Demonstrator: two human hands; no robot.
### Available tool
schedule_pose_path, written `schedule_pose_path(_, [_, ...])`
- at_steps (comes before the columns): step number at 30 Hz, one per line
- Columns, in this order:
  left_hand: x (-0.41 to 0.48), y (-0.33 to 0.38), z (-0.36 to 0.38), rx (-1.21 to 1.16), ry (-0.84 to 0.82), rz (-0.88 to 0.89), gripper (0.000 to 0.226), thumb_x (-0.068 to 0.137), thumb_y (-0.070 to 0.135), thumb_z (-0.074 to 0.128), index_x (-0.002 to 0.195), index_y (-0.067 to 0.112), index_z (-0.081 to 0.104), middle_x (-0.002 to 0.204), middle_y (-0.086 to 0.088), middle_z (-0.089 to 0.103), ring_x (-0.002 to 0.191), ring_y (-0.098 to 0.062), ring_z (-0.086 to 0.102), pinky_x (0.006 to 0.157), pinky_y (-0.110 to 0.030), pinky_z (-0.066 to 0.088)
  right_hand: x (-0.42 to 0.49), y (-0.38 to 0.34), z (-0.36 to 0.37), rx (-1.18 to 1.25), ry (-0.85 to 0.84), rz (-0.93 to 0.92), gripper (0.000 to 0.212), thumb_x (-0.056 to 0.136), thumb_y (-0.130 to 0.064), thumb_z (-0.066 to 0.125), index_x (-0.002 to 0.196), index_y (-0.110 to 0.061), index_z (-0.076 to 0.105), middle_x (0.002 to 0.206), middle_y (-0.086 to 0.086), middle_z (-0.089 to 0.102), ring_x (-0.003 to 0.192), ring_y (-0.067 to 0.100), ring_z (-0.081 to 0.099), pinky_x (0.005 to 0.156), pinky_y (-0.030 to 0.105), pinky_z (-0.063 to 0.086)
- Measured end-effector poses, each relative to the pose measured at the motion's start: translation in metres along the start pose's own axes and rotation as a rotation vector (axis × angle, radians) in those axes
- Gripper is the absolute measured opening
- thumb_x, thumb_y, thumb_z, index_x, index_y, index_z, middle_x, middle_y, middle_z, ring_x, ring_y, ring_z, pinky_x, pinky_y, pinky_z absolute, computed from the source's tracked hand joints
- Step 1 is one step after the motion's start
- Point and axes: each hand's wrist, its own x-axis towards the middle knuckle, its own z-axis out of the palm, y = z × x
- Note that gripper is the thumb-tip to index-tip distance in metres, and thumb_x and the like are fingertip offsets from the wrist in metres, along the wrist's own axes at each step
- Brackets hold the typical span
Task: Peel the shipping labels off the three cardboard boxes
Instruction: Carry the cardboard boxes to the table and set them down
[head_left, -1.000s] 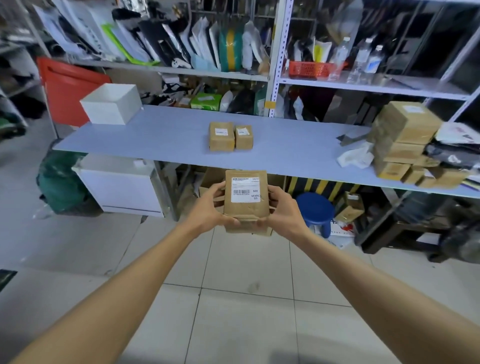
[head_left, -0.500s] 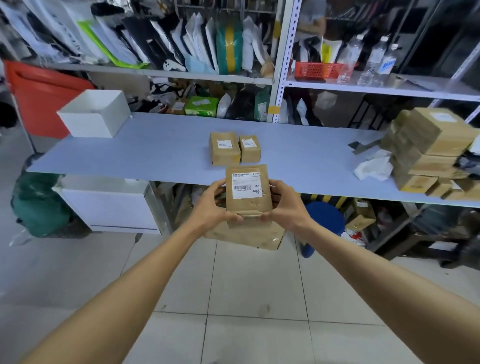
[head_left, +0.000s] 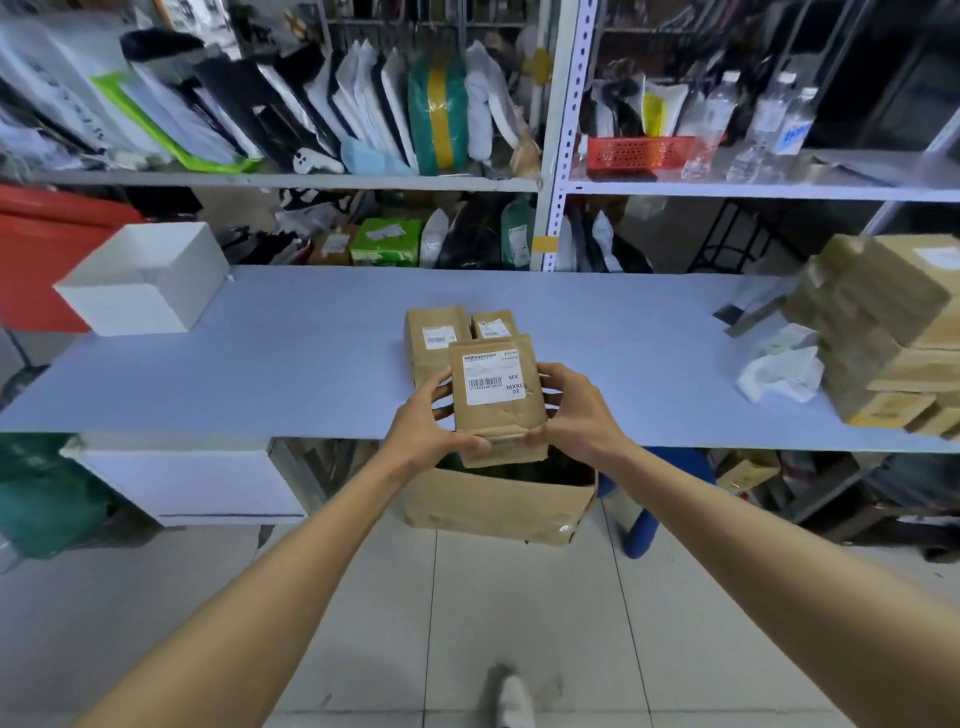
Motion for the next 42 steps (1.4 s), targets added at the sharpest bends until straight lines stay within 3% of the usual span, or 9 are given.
schedule_pose_path(3, [0.043, 0.006, -0.004, 0.044, 0.028, -0.003, 0.109, 0.055, 0.024, 0.093, 0.145, 0.028, 0.032, 0.145, 0.004, 0.046, 0.126, -0.014, 0.049, 0.102, -0.036, 0.045, 0.048, 0.002, -0.010, -0.002, -0.020, -0.017, 0.089, 0.052, 0.004, 0.087, 0.132, -0.008, 0.050, 0.122, 0.004, 0.061, 0.109, 0.020, 0.060, 0.084, 0.031, 0.057])
schedule_pose_path(10, [0.126, 0.016, -0.017, -0.027, 0.043, -0.030, 0.111, 0.053, 0.013, 0.093, 0.145, 0.028, 0.034, 0.140, 0.006, 0.048, 0.118, -0.010, 0.050, 0.097, -0.027, 0.046, 0.139, 0.007, -0.023, 0.001, -0.023, 0.006, 0.087, 0.051, -0.002, 0.085, 0.131, -0.011, 0.050, 0.120, 0.002, 0.062, 0.105, 0.018, 0.063, 0.085, 0.038, 0.057])
schedule_pose_path(14, [0.171, 0.010, -0.025, -0.061, 0.030, -0.054, 0.108, 0.053, 0.007, 0.092, 0.143, 0.028, 0.036, 0.137, 0.006, 0.050, 0.113, -0.009, 0.052, 0.089, -0.023, 0.047, 0.187, 0.012, -0.020, -0.002, -0.035, 0.036, 0.089, 0.048, -0.005, 0.084, 0.130, -0.013, 0.051, 0.117, -0.001, 0.063, 0.103, 0.016, 0.064, 0.081, 0.033, 0.058])
schedule_pose_path(22, [0.250, -0.010, -0.069, -0.073, 0.007, -0.079, 0.113, 0.050, 0.007, 0.093, 0.145, 0.020, 0.034, 0.144, 0.000, 0.047, 0.124, -0.013, 0.049, 0.099, -0.027, 0.044, 0.273, 0.005, 0.008, -0.005, -0.044, 0.089, 0.097, 0.045, 0.006, 0.084, 0.133, -0.011, 0.048, 0.121, 0.002, 0.062, 0.106, 0.019, 0.062, 0.082, 0.034, 0.057])
schedule_pose_path(26, [0.279, -0.017, -0.090, -0.066, -0.008, -0.093, 0.111, 0.051, 0.003, 0.092, 0.145, 0.022, 0.035, 0.146, -0.003, 0.045, 0.123, -0.014, 0.049, 0.091, -0.021, 0.045, 0.301, 0.001, 0.026, 0.005, -0.030, 0.087, 0.097, 0.046, 0.006, 0.085, 0.134, -0.010, 0.047, 0.121, 0.002, 0.062, 0.107, 0.018, 0.061, 0.077, 0.023, 0.054])
schedule_pose_path(32, [0.305, -0.024, -0.101, -0.075, 0.005, -0.118, 0.110, 0.051, 0.005, 0.092, 0.144, 0.024, 0.035, 0.146, -0.002, 0.045, 0.126, -0.018, 0.049, 0.092, -0.025, 0.047, 0.333, 0.004, 0.032, 0.024, -0.045, 0.088, 0.096, 0.047, 0.009, 0.084, 0.134, -0.010, 0.047, 0.123, 0.005, 0.061, 0.110, 0.020, 0.060, 0.084, 0.032, 0.055])
schedule_pose_path(36, [0.315, -0.028, -0.102, -0.066, 0.004, -0.131, 0.110, 0.053, 0.007, 0.092, 0.144, 0.026, 0.034, 0.146, -0.001, 0.044, 0.129, -0.019, 0.048, 0.090, -0.025, 0.048, 0.346, 0.008, 0.034, 0.017, -0.065, 0.090, 0.096, 0.047, 0.009, 0.085, 0.134, -0.010, 0.047, 0.124, 0.004, 0.060, 0.110, 0.018, 0.059, 0.078, 0.024, 0.055])
schedule_pose_path(39, [0.321, -0.034, -0.109, -0.056, 0.023, -0.130, 0.110, 0.053, 0.009, 0.093, 0.144, 0.027, 0.035, 0.146, -0.001, 0.045, 0.130, -0.021, 0.047, 0.099, -0.035, 0.049, 0.353, 0.008, 0.041, 0.008, -0.085, 0.093, 0.099, 0.046, 0.005, 0.086, 0.135, -0.011, 0.046, 0.126, 0.003, 0.060, 0.113, 0.020, 0.059, 0.087, 0.037, 0.056])
schedule_pose_path(42, [0.322, -0.045, -0.125, -0.073, 0.033, -0.135, 0.109, 0.052, 0.008, 0.093, 0.143, 0.027, 0.036, 0.144, -0.001, 0.046, 0.125, -0.019, 0.050, 0.092, -0.030, 0.050, 0.362, 0.002, 0.055, 0.018, -0.121, 0.094, 0.099, 0.047, 0.004, 0.086, 0.136, -0.012, 0.045, 0.126, 0.003, 0.059, 0.114, 0.021, 0.059, 0.090, 0.040, 0.055])
